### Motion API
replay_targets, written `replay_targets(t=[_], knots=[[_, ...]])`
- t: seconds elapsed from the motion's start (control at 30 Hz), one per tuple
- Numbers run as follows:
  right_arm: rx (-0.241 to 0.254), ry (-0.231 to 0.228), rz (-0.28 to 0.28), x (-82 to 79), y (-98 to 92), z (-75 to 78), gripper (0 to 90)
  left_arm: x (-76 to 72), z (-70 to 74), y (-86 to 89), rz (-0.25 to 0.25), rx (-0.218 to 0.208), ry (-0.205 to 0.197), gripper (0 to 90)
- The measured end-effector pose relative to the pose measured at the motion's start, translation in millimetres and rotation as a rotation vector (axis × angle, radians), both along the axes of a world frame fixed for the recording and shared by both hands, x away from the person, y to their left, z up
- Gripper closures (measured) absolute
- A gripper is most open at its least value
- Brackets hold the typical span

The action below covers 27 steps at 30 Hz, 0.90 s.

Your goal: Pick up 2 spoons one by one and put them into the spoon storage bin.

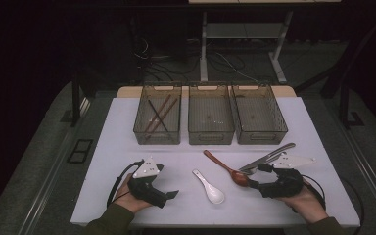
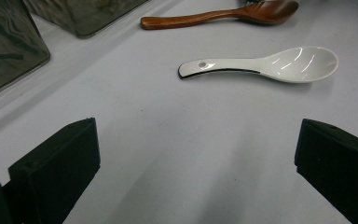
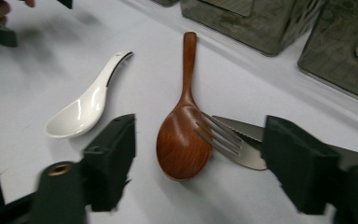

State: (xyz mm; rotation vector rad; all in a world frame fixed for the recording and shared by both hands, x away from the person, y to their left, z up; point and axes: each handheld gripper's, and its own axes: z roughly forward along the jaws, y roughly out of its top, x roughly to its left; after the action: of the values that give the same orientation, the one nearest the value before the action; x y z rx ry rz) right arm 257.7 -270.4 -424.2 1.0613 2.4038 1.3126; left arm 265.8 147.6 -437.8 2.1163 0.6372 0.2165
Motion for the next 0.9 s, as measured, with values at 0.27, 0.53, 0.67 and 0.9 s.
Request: replay_targets(t=[0.27,0.53,0.67,0.9], knots=[[-0.02,0.039,-0.002,13.0,17.0,4.7,58.2,0.2,0.2,-0.1,-0.001,-0.002,-0.002,0.0],[-0.04,0.059,0.017,29.7,30.7,6.8,83.7,0.4,-0.2,-0.4,-0.001,0.003,-0.002,0.0],[-0.082,0.063,0.037,40.2,37.6,6.6,89.8,0.4,-0.5,-0.9,-0.001,0.003,0.0,0.0],[-0.108,0.073,0.051,56.3,50.0,2.1,89.8,1.2,-1.0,-0.5,-0.001,0.003,0.001,0.0]])
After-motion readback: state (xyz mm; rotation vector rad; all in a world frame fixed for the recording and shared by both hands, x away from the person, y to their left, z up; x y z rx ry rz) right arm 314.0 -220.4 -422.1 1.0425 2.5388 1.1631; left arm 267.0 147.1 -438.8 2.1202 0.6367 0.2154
